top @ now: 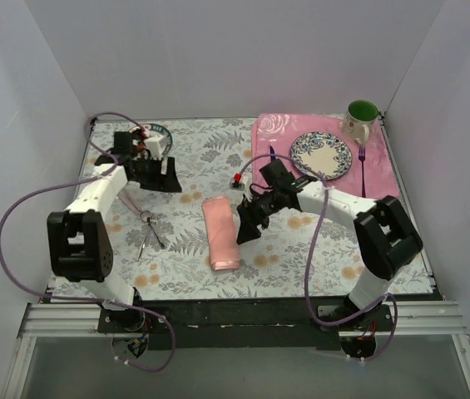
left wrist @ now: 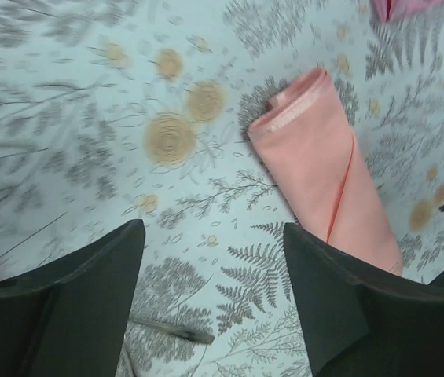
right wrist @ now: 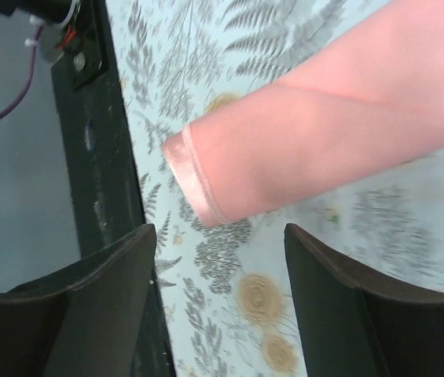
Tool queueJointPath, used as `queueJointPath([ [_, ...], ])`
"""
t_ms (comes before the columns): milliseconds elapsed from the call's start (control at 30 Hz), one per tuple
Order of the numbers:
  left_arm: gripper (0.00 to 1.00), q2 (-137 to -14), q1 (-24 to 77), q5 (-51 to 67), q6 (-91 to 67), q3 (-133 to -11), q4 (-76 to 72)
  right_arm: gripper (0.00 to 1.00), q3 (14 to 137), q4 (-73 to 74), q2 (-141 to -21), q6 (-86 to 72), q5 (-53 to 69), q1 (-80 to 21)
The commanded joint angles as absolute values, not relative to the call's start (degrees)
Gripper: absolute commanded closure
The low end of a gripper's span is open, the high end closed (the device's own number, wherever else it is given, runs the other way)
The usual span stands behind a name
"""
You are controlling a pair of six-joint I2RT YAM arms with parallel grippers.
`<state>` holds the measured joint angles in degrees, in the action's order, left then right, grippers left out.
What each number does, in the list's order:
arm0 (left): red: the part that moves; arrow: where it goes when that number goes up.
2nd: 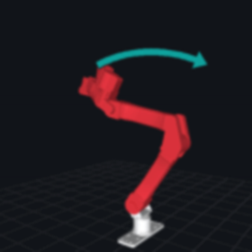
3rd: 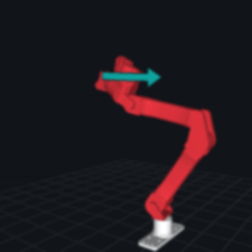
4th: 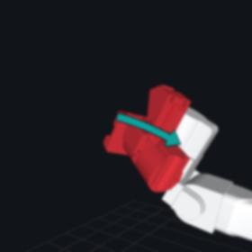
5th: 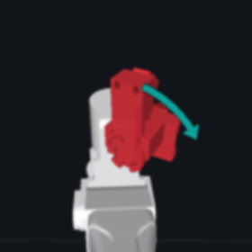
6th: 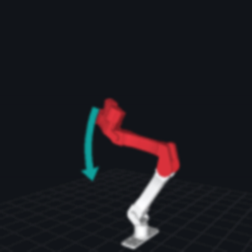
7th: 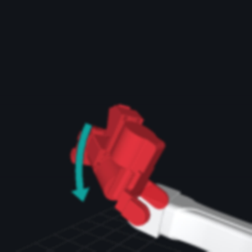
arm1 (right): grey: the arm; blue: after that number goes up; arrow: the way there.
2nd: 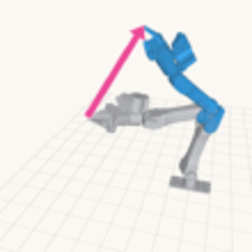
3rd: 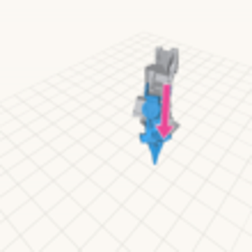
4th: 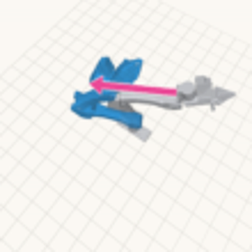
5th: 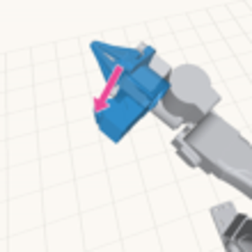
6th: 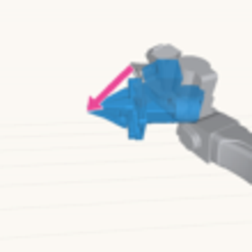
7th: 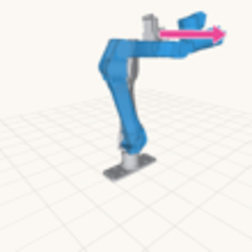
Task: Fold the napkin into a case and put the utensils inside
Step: Rotate the smaller rectangle-folded napkin at the center of the board, then pick up the spoon from the corner of the board.
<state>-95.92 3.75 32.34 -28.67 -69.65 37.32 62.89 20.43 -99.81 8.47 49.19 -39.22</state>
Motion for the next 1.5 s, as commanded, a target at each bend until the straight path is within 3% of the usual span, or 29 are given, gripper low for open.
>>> queueJointPath([
  [0, 0.25, -81.84, -3.24, 29.01, -30.42, -72.08, 44.72, 0.21, 70.38, 25.83, -88.78, 15.46, 40.98, -35.25],
  [67, 0.16, -76.57, -4.21, 23.42, -30.67, -70.76, 45.61, 0.09, 71.19, 25.4, -84.22, 17.65, 34.83, -34.19],
  [133, 0.14, -72.71, -5.27, 23.12, -29.11, -69.09, 47.8, 0.01, 70.58, 22.6, -80.01, 17.84, 28.26, -33.84],
  [233, 0.13, -71.37, -5.36, 21.28, -29.35, -66.63, 49.21, 0.01, 68.3, 19.61, -75.34, 17.67, 21.65, -33.66],
  [467, 0.48, -78.48, -6.15, 21.97, -42.85, -67.68, 51.68, 0.02, 67.52, 21.45, -74.01, 17.31, 23.91, -33.57],
  [500, 0.61, -79.1, -6.24, 22.58, -44.8, -67.41, 52.11, 0.02, 66.89, 20.92, -73.74, 17.31, 23.3, -33.66],
  [533, 0.68, -79.54, -6.15, 23.72, -46.13, -67.15, 52.47, 0.02, 66.54, 20.83, -73.31, 17.4, 22.86, -33.58],
  [633, 0.77, -79.19, -6.15, 22.08, -51.32, -63.21, 50.9, 0.02, 65.39, 20.92, -72.95, 17.32, 22.85, -33.57],
  [933, 0.8, -82.95, -5.89, 7.57, -63.1, -57.22, 46.05, 0.02, 64.34, 21.09, -74.97, 16.87, 23.2, -33.66],
  [1067, 0.72, -85.95, -3.35, 2.56, -64.07, -58.88, 45.09, 0.02, 64.95, 21.8, -76.37, 17.31, 22.94, -33.66],
  [1467, 0.75, -90.79, -0.88, -2.46, -65.65, -59.85, 43.42, 0.02, 65.3, 21.71, -78.31, 17.58, 22.76, -33.57],
])
